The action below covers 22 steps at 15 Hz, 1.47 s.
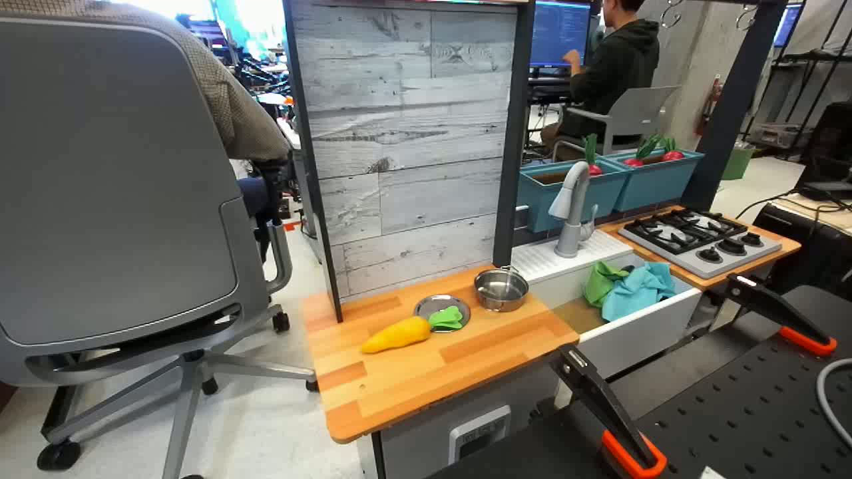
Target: Pick up the carrot from the counter and put it in the pot
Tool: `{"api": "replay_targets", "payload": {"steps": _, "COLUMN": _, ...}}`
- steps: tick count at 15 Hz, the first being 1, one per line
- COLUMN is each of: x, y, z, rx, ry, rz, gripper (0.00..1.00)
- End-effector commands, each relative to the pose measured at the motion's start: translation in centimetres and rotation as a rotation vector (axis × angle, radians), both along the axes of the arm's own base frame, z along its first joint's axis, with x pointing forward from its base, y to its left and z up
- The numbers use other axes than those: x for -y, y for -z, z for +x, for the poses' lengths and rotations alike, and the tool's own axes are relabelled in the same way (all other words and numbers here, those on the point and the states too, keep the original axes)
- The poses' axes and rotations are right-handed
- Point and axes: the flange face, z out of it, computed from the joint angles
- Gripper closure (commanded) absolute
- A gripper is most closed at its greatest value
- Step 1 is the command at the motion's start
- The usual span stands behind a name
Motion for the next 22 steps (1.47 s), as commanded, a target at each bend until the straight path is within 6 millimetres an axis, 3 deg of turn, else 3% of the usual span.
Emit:
{"api": "replay_targets", "payload": {"steps": 1, "x": 0.0, "y": -0.1, "z": 0.0, "rx": 0.001, "ry": 0.000, "rz": 0.000, "gripper": 0.00}}
{"api": "replay_targets", "payload": {"steps": 12, "x": -0.3, "y": -0.1, "z": 0.4, "rx": 0.007, "ry": -0.004, "rz": -0.003, "gripper": 0.00}}
{"api": "replay_targets", "payload": {"steps": 14, "x": -1.8, "y": 0.6, "z": 2.1, "rx": 0.005, "ry": -0.033, "rz": -0.036, "gripper": 0.00}}
{"api": "replay_targets", "payload": {"steps": 17, "x": -5.7, "y": 2.5, "z": 5.5, "rx": 0.063, "ry": -0.101, "rz": -0.068, "gripper": 0.00}}
{"api": "replay_targets", "payload": {"steps": 22, "x": -12.3, "y": 7.8, "z": 11.6, "rx": 0.174, "ry": -0.289, "rz": 0.004, "gripper": 0.00}}
